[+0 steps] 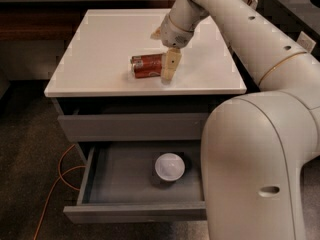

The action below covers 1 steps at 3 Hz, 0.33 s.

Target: Pick coke can from middle drawer and place on counter

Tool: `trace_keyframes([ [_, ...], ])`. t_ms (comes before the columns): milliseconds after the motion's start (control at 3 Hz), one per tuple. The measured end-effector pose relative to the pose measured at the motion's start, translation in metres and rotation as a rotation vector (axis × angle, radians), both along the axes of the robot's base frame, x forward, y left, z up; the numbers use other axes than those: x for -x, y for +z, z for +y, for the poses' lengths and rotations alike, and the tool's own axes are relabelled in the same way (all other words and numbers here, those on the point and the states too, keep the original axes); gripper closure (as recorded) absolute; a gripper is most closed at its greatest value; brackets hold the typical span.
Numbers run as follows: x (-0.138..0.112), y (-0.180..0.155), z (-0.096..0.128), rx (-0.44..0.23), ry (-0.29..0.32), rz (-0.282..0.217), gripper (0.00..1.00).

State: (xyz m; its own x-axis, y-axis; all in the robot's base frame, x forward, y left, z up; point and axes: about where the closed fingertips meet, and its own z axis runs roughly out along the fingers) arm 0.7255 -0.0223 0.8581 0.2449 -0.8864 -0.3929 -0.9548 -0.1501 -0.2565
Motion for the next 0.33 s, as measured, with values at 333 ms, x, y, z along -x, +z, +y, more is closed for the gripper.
trace_keyframes([
  [333, 0.0, -0.0001, 0.0001, 0.0, 0.0, 0.0, 0.0],
])
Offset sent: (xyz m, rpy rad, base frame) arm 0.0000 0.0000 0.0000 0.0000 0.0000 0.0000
